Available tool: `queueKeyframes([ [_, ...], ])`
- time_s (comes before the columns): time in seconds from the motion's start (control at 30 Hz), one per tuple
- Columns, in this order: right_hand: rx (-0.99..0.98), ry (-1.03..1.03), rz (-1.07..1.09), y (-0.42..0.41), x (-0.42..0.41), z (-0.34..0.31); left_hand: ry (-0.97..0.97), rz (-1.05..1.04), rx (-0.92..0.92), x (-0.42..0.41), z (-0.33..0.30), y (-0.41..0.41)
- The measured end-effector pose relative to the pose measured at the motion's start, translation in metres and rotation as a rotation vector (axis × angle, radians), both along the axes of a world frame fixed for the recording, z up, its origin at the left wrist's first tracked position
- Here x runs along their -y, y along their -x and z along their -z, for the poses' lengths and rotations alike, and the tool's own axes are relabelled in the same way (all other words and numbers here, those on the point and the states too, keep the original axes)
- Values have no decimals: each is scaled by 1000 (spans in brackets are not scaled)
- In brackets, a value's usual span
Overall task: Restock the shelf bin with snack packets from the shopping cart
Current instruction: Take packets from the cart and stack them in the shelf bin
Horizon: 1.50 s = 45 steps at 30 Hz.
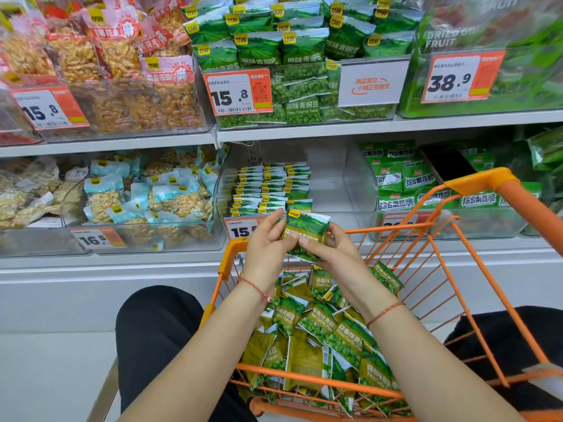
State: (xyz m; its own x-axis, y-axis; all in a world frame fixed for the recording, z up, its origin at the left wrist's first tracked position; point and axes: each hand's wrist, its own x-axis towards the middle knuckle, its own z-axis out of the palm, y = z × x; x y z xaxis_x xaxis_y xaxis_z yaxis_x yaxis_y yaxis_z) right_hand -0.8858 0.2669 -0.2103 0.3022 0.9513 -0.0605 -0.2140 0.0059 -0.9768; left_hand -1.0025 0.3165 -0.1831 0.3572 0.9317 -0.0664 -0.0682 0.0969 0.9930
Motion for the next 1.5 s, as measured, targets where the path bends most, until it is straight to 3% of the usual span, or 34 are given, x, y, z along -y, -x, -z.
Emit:
queueKeyframes([
  [0.23,127,-36,62,-3,-2,-6,41,29,49,-2,-4,-4],
  [0.4,67,-10,121,-25,-25,-24,121,89,151,-32,-16,-4],
  [0.53,110,25,231,-64,-60,-53,-263,-1,-311,-89,-17,2],
  [0.67,236,188,130,-95,-99,-61,-624,8,-839,-133,5,7],
  [0.83,348,452,-46,-107,-137,-36,-808,-7,-1116,-159,26,3],
  [1.1,199,657,-339,-105,-169,-5,-754,-88,-1095,-172,47,-3],
  [1.37,284,671,-427,-129,-188,35,-788,-92,-1056,-173,52,-3],
  [1.5,327,639,-412,-121,-181,24,-775,-99,-1029,-171,54,-3],
])
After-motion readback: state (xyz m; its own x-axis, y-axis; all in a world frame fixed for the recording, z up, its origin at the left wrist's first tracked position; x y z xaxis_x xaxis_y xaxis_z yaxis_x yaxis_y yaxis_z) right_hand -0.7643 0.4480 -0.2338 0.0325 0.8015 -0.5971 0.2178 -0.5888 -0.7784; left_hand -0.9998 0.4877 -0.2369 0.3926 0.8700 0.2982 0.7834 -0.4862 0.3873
